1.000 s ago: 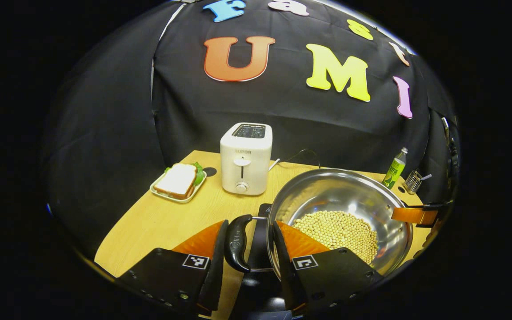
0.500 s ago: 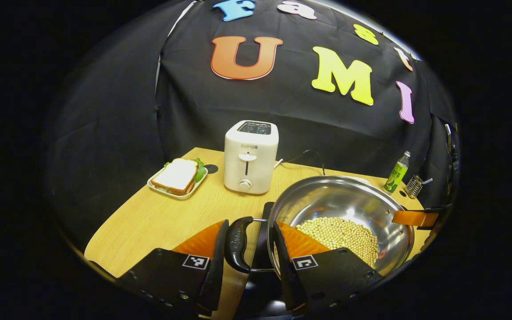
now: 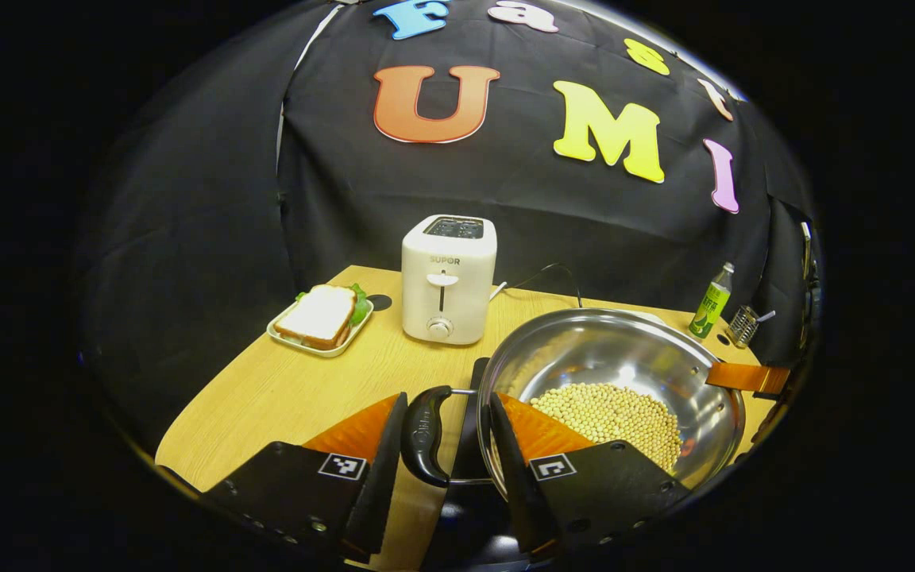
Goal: First push the handle of the pot to place it horizontally, then grasp the pot with both hands and set it on the induction cooktop.
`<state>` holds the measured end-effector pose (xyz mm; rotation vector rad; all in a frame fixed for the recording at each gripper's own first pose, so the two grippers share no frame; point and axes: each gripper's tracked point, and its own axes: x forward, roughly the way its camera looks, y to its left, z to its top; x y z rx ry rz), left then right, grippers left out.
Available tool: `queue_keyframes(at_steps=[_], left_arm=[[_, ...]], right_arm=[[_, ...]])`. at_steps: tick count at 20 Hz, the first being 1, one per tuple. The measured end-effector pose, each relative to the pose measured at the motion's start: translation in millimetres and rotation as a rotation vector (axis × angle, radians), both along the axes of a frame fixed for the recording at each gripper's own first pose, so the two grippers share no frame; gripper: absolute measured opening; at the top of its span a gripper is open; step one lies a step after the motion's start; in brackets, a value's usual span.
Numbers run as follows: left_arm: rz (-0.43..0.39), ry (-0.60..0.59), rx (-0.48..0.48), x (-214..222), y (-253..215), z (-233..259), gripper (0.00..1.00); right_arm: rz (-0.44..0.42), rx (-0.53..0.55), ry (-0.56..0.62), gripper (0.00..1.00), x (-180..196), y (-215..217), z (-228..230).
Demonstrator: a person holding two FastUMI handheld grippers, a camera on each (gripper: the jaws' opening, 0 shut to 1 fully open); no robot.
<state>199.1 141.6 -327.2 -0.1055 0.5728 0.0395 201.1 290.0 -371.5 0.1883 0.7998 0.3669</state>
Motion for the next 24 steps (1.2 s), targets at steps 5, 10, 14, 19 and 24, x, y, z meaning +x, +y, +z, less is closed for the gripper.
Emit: queue_keyframes(at_steps=[5,10,14,19,24], left_arm=[[0.013,-0.08,0.059,-6,10,25,0.77],[0.007,-0.119,0.066,-20,0,49,0.96],[-0.016,-0.155,0.073,-39,-18,75,0.96],[-0.037,-0.227,0.073,-70,-47,114,0.96],[-0.021,-0.307,0.103,-105,-68,156,0.96]], right_arm=[[-0.044,0.078,-0.084,0.94,6,-10,31],[-0.05,0.084,-0.121,0.95,-16,-31,61],[-0.06,0.061,-0.185,0.97,-36,-55,92],[-0.082,0.021,-0.281,0.98,-66,-94,133],[-0.106,0.026,-0.343,0.95,-94,-130,168]])
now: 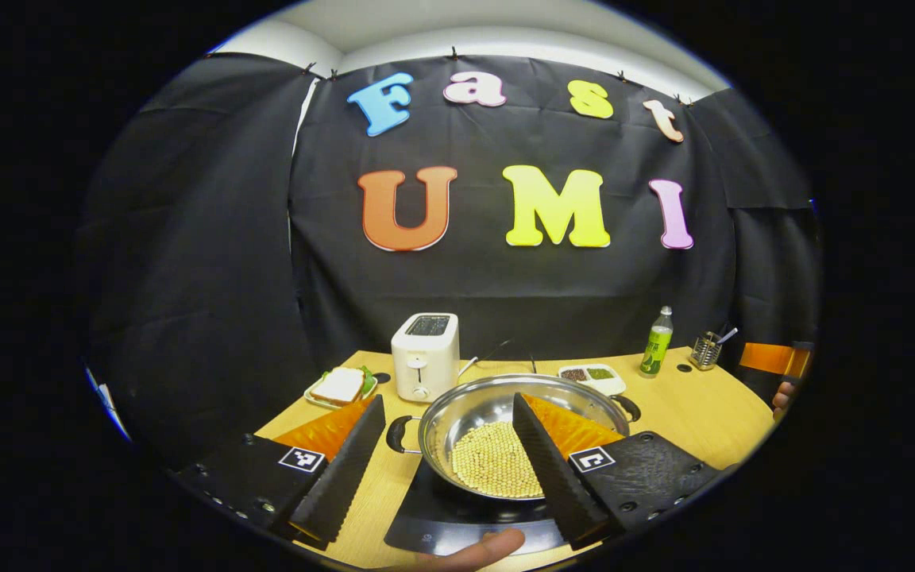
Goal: First push the handle of the pot to place it horizontally, then grasp the pot with both hands and set it on the induction cooktop.
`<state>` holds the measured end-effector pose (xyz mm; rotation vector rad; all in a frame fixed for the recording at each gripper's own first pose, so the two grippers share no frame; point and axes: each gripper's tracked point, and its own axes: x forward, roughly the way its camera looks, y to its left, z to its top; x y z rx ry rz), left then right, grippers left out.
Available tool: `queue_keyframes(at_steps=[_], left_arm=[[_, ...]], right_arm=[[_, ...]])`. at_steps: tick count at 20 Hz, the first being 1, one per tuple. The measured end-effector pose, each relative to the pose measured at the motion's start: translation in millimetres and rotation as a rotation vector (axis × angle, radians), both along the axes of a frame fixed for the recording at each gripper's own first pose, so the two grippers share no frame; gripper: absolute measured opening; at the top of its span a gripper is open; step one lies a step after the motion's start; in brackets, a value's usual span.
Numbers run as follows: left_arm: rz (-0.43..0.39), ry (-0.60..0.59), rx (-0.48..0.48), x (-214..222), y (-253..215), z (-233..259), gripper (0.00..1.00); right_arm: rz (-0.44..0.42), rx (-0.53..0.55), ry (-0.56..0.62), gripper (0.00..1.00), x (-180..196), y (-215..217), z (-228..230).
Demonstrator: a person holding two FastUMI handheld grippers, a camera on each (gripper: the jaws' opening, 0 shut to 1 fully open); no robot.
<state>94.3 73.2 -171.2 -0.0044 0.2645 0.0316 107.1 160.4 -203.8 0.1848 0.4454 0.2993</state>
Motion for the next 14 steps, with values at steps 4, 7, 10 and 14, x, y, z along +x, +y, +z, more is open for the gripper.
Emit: queue_keyframes(at_steps=[4,7,10,14], left_arm=[[-0.013,-0.037,-0.032,-26,-23,27,0.96],[-0.022,-0.114,-0.01,-45,-39,59,0.96],[-0.037,-0.163,0.011,-66,-55,87,0.95],[-0.016,-0.234,0.015,-96,-62,120,0.95]], right_arm=[[-0.046,-0.024,-0.083,0.94,-17,-37,36],[-0.082,-0.056,-0.155,0.94,-35,-60,68],[-0.122,-0.103,-0.238,0.97,-54,-82,98],[-0.129,-0.152,-0.316,0.96,-88,-97,133]])
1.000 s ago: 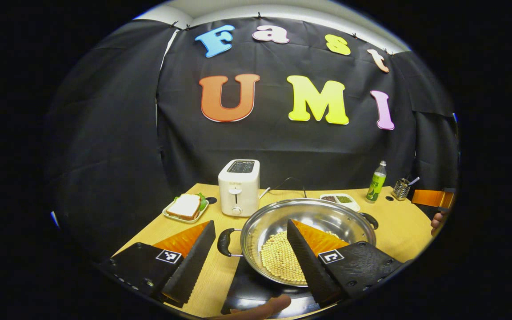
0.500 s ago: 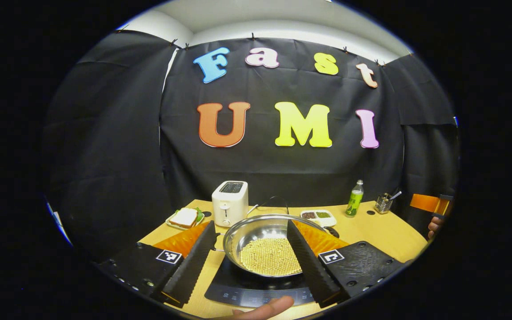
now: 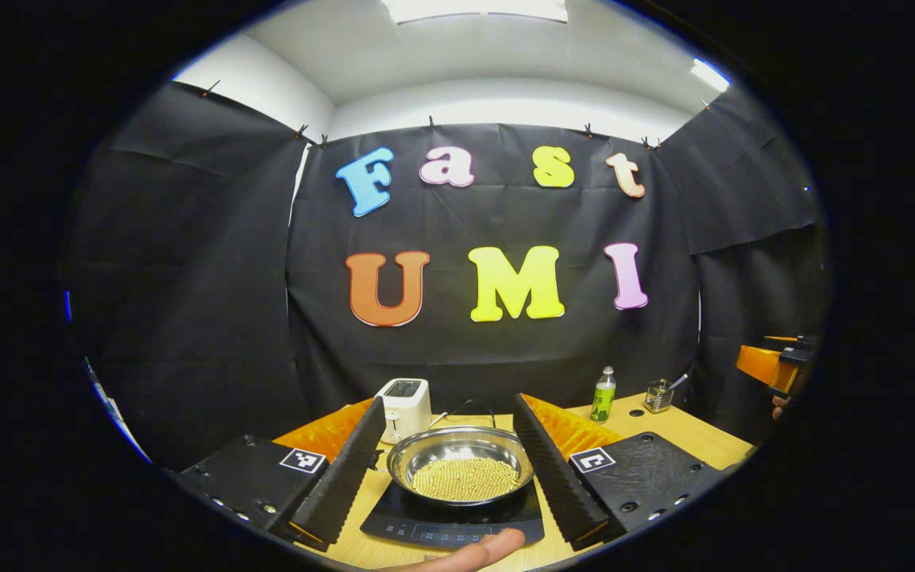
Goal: First push the handle of the pot to place it horizontally, then grasp the pot with both hands and set it on the induction cooktop.
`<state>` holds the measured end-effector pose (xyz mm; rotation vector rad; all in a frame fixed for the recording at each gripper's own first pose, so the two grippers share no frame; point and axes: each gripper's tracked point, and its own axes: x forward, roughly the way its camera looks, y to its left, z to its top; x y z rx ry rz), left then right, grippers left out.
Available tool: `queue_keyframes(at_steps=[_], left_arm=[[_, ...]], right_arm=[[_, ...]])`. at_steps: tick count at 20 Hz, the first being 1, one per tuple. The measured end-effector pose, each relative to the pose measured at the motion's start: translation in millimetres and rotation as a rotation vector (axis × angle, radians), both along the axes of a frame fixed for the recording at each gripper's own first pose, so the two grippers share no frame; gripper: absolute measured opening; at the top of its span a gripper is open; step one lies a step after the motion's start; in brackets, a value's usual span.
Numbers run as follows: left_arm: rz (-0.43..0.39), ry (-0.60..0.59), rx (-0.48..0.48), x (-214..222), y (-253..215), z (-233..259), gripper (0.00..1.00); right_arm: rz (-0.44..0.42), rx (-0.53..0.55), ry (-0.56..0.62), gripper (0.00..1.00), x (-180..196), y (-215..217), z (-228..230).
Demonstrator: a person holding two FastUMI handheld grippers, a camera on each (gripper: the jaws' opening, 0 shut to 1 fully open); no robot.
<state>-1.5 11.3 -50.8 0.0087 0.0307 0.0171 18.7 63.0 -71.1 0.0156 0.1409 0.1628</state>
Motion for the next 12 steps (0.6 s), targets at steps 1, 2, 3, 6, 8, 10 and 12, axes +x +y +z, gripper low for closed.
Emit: queue_keyframes(at_steps=[1,2,3,6,8,10,12], left_arm=[[0.013,-0.008,-0.008,-6,1,5,0.95],[0.023,-0.015,-0.016,-13,1,10,0.95],[0.021,-0.022,-0.023,-20,-1,14,0.95],[-0.016,-0.047,-0.044,-39,-14,23,0.95],[-0.038,-0.046,-0.062,-46,-19,20,0.95],[-0.053,-0.04,-0.058,-52,-25,15,0.95],[-0.061,-0.042,-0.046,-57,-27,13,0.95]], right_arm=[[0.002,0.0,-0.02,0.96,-8,-3,11],[0.0,-0.002,-0.036,0.96,-17,-9,16],[-0.008,-0.008,-0.053,0.96,-23,-16,24],[-0.066,-0.043,-0.084,0.98,-44,-41,36],[-0.081,-0.053,-0.084,0.98,-57,-49,36],[-0.075,-0.043,-0.087,0.96,-66,-53,37],[-0.086,-0.037,-0.098,0.98,-69,-61,38]])
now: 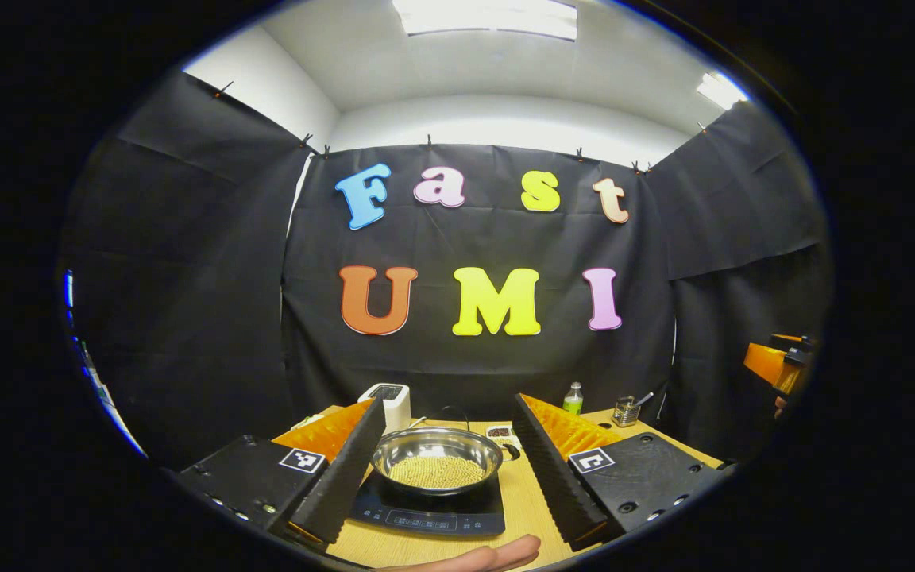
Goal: First push the handle of the pot to place it horizontally, then grasp the pot with both hands and set it on the induction cooktop.
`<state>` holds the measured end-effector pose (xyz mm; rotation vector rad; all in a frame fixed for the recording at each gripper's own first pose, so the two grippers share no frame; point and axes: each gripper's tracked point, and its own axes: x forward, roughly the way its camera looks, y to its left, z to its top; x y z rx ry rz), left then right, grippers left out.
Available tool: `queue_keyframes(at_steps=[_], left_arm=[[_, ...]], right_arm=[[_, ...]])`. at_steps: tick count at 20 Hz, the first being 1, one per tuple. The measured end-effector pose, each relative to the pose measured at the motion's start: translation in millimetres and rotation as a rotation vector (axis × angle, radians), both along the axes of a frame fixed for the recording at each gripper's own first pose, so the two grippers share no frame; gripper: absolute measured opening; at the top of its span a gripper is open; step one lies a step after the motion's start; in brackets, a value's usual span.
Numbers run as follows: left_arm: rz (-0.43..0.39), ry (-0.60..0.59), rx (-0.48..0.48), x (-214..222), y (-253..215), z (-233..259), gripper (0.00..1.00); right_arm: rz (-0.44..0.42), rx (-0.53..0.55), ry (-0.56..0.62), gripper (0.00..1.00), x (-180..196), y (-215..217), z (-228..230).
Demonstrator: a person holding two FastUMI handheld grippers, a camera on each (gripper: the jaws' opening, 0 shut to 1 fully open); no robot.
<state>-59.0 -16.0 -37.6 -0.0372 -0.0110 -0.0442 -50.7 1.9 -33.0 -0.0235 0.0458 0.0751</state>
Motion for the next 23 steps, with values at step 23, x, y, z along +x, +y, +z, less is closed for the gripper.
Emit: queue_keyframes(at_steps=[23], left_arm=[[-0.104,-0.038,0.019,-14,-21,-3,0.85]], right_arm=[[0.018,0.05,0.023,0.98,-3,0,-20]])
